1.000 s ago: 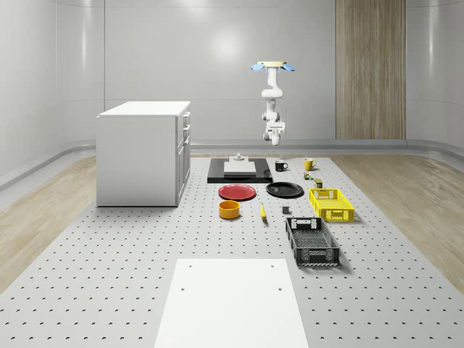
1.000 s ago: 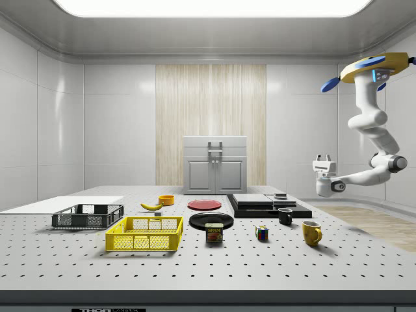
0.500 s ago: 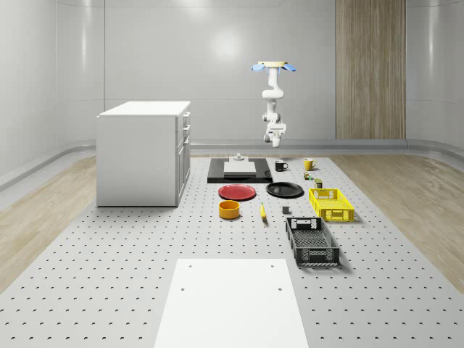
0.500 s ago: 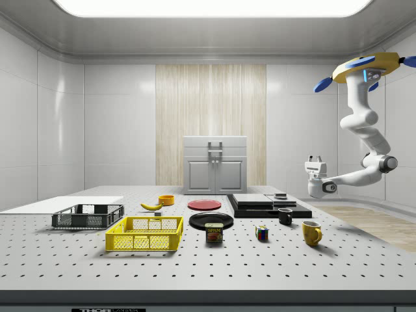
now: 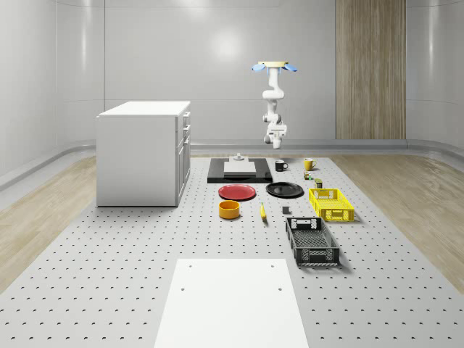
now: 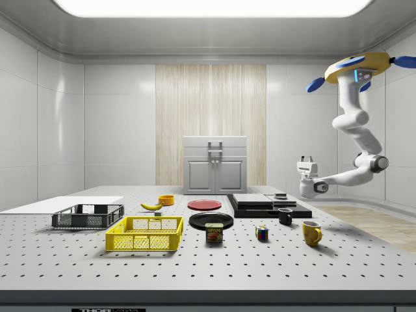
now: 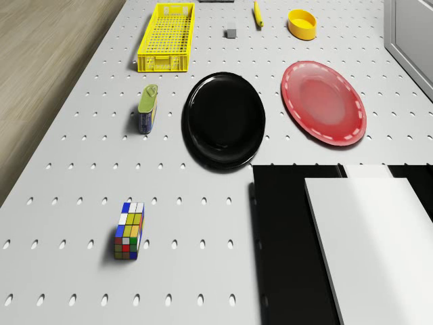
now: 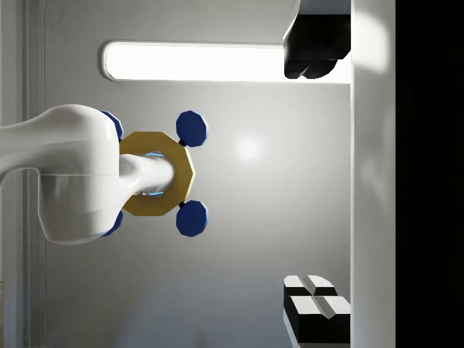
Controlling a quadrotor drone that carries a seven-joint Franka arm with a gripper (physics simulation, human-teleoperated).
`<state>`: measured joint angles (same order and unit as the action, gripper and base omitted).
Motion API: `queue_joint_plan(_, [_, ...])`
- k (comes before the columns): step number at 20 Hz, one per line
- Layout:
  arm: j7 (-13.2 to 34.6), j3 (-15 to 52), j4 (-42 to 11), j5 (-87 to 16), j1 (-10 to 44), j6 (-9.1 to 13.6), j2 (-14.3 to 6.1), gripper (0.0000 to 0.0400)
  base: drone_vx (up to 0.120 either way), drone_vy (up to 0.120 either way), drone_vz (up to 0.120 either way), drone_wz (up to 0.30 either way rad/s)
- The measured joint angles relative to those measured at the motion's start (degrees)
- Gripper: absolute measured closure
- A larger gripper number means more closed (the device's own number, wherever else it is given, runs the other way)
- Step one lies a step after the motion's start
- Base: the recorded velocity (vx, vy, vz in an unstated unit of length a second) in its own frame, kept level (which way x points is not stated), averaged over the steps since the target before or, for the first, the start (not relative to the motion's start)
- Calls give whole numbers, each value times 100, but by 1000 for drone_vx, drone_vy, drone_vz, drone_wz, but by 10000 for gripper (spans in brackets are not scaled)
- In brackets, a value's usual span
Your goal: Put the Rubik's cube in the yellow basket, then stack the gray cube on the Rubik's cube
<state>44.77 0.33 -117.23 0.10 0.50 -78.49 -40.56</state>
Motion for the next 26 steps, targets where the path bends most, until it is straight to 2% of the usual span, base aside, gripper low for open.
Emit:
queue_joint_plan(18, [21,130,-55,-177,44,-78,-55,0,120,0,0,0])
queue_joint_plan(26, [92,512,-111,-714,161,-119,-88,0,120,115,0,0])
